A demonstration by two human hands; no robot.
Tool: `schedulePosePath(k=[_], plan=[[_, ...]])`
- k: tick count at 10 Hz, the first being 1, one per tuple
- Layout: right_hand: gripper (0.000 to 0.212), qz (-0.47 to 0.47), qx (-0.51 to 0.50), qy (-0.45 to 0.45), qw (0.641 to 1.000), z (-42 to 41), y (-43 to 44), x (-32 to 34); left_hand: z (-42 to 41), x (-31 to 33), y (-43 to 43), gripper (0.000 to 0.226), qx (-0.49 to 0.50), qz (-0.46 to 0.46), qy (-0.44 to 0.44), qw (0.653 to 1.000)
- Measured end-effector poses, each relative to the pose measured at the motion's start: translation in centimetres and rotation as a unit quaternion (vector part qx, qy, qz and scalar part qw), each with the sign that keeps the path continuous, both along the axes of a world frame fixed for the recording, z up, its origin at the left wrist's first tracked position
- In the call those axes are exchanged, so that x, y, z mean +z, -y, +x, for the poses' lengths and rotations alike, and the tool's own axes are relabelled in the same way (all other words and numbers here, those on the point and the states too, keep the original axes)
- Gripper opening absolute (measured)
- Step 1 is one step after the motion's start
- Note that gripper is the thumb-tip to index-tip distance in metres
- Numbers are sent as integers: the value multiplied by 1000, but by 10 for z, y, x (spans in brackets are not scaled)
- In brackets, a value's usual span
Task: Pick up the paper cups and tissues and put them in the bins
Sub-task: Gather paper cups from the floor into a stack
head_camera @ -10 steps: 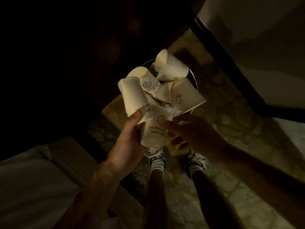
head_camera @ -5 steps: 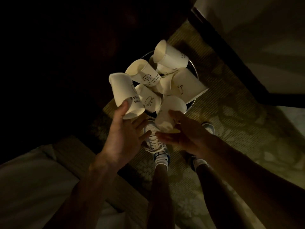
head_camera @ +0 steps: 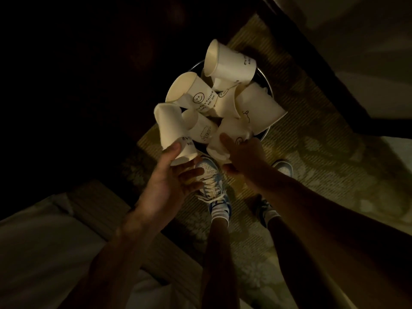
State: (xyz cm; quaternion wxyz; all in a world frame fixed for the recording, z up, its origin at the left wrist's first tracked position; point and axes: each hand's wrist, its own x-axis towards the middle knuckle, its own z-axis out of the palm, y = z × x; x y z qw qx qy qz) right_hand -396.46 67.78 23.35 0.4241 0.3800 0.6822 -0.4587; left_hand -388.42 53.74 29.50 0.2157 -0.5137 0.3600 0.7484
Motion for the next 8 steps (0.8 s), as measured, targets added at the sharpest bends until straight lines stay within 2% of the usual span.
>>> schedulePosePath(k=[1, 2, 3, 4, 5, 6, 7, 8], plan=[[75, 52, 89, -4, 995, 0, -3, -1, -6, 0, -2, 51, -74, -59, -5, 996], [75, 65, 160, -40, 984, 3, -11, 16, -15, -2, -3, 44, -151, -165, -18, 974], [56, -10, 175, -194, 965, -1, -13, 45, -29, -10, 0, 49, -300, -280, -47, 911], [47, -31, 235, -311, 920, -20, -9, 59, -42, -15, 1, 84, -434, -422, -72, 792], [36, 22, 308, -354, 883, -37, -7, 55, -60, -20, -2, 84, -446, -527, -153, 707], [48, 102, 392, -357, 841, -48, -12, 45, -75, -30, -2, 84, -489, -564, -141, 651], [62, 173, 484, -312, 799, -50, -18, 34, -77, -44, -2, 78, -530, -546, -152, 630], [68, 184, 505, -320, 780, -52, -22, 31, -77, -49, 8, 79, -559, -525, -147, 624]])
